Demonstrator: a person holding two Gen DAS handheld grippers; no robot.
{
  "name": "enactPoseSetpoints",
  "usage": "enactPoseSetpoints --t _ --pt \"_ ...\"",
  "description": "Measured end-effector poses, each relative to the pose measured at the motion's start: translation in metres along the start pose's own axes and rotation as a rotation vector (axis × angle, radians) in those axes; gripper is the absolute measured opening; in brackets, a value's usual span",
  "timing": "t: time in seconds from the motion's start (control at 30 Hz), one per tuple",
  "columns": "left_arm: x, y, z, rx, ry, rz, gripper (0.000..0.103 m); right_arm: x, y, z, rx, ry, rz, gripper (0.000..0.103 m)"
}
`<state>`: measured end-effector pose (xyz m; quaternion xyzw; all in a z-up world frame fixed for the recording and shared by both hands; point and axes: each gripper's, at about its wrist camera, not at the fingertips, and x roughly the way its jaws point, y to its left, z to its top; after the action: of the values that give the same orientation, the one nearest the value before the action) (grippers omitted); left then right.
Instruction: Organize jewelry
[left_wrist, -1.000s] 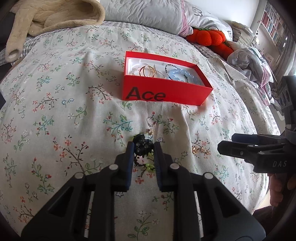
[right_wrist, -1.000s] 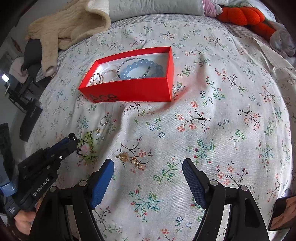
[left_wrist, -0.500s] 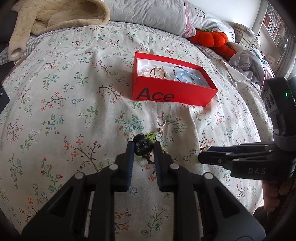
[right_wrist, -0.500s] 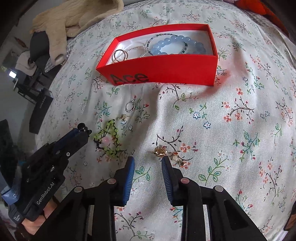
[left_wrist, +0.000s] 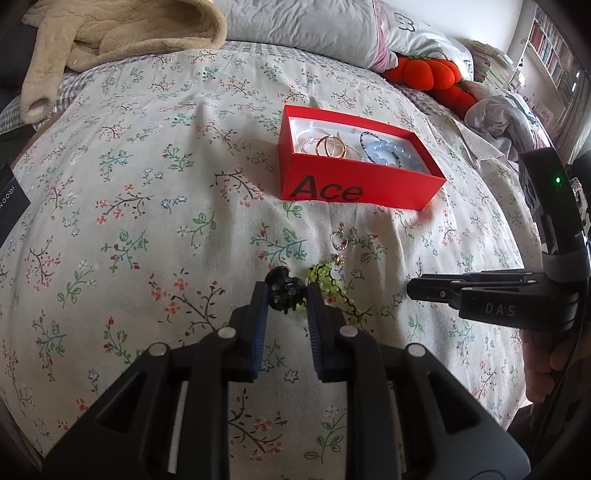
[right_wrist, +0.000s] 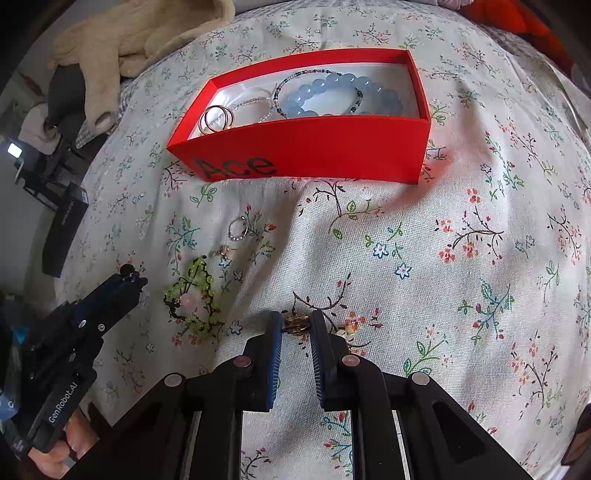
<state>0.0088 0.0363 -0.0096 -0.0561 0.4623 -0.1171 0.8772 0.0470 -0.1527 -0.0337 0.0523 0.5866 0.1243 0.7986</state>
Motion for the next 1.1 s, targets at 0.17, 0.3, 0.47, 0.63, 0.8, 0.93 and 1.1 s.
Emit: enactPoseSetpoints --t 0.17,0.3,0.47,0.63,0.8,0.93,1.1 --pt "-0.005 0.002 0.009 0.003 -0.007 -0.006 0.023 -0.016 0.000 0.009 0.020 -0.040 0.033 0.015" --pt "-0.007 0.001 0.022 -0.015 -0.003 -0.033 0.023 -0.033 -0.006 0.020 0.055 -0.092 0.048 0.015" --pt "-0.003 -0.005 0.048 -0.031 0.000 -0.068 0.023 -0.053 -0.027 0.038 0.127 -0.153 0.068 0.015" --pt "0.003 -0.015 0.075 -0.030 -0.010 -0.101 0.023 -0.069 -0.053 0.055 0.187 -0.200 0.105 0.015" --pt "0.019 -0.026 0.096 -0.004 -0.006 -0.100 0.023 -0.068 -0.065 0.067 0.229 -0.217 0.128 0.015" --pt "0.033 -0.029 0.111 -0.018 0.007 -0.099 0.023 -0.060 -0.066 0.073 0.230 -0.202 0.136 0.016" --pt "0.046 -0.031 0.122 -0.022 0.010 -0.090 0.023 -0.055 -0.061 0.078 0.212 -0.204 0.151 0.016"
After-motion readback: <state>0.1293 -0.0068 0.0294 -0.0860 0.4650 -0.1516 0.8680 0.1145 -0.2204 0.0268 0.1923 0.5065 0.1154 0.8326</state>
